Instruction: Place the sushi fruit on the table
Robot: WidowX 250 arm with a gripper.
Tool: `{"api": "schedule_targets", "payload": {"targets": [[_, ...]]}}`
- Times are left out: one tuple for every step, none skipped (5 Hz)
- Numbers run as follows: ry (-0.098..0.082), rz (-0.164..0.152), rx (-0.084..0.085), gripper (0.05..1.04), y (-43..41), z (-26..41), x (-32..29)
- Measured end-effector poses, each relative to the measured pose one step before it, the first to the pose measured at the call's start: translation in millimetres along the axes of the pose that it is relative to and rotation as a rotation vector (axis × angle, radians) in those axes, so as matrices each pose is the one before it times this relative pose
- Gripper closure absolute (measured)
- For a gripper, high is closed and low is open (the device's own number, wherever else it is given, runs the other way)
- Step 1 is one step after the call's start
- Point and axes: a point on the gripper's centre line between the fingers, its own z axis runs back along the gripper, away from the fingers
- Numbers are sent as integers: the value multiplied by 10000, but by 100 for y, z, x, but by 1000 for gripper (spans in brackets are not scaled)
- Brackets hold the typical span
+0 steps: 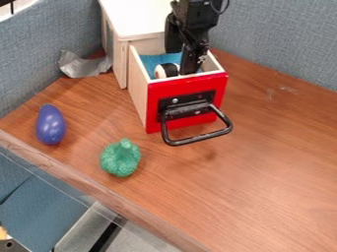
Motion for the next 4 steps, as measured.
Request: {"api": "schedule_targets", "payload": {"targets": [[69,20,-8,85,-196,-267,-149],[-35,-61,114,85,-44,-125,135],[-12,8,36,85,-69,-334,-120],[173,9,-128,85,-166,-455,-187]]}}
